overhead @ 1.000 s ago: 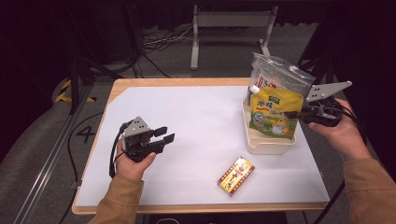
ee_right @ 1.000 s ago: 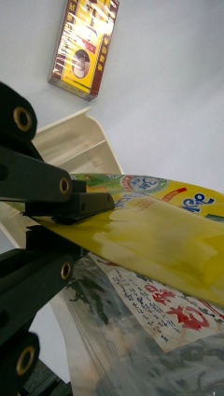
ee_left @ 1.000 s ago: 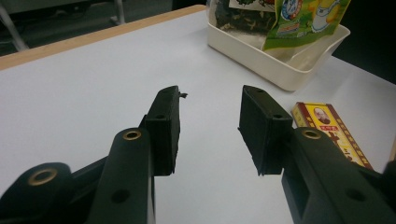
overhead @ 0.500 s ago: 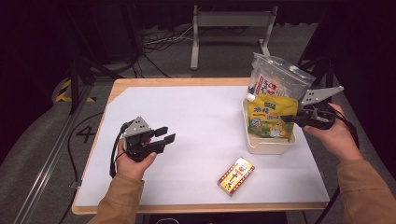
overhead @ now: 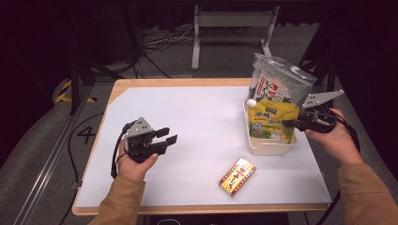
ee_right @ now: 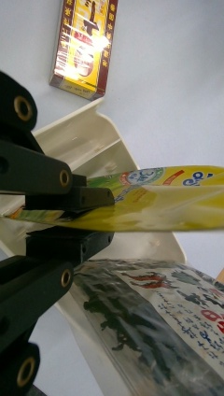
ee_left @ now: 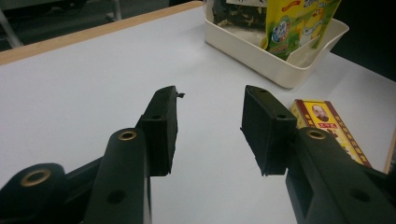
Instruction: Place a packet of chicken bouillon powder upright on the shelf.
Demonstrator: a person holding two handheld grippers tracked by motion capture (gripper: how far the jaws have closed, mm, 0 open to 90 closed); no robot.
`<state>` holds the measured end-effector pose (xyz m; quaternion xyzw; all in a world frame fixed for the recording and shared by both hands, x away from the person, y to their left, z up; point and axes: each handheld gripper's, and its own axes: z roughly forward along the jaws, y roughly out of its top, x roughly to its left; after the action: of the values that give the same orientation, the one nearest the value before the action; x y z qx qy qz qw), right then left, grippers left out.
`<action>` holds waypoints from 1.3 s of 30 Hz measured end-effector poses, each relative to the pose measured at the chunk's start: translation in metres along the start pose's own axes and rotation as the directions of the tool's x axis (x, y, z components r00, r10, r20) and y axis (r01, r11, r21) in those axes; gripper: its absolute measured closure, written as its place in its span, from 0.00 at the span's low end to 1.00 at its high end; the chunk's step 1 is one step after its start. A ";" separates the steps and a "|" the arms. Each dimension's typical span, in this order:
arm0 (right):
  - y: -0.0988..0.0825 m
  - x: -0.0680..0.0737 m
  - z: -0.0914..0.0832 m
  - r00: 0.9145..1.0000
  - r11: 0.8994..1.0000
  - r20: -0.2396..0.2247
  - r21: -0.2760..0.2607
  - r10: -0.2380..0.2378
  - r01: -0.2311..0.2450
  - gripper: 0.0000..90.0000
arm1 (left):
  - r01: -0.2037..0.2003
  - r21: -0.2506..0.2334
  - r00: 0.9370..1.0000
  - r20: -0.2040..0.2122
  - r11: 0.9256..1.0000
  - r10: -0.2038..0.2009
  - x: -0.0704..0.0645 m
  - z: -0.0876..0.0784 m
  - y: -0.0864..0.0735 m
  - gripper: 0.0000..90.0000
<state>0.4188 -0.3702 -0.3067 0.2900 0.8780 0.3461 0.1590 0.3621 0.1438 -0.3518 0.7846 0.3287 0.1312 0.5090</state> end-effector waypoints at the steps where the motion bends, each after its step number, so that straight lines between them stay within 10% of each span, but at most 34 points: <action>1: -0.001 0.000 0.000 1.000 1.000 0.001 0.000 0.006 -0.006 0.87 | 0.002 0.000 1.000 -0.001 1.000 -0.002 0.000 0.000 0.000 0.63; 17: -0.011 -0.001 -0.007 0.995 0.995 0.005 -0.027 0.100 -0.100 0.56 | 0.016 0.018 1.000 -0.010 1.000 -0.016 0.001 0.005 -0.001 0.49; 39: -0.009 0.025 -0.032 0.984 0.984 0.063 -0.075 0.164 -0.159 0.45 | 0.009 0.122 0.998 0.054 0.992 -0.016 -0.014 0.028 0.008 0.35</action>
<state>0.3802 -0.3761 -0.2918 0.3664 0.8329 0.3779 0.1707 0.3694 0.1122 -0.3557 0.8155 0.3271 0.0862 0.4696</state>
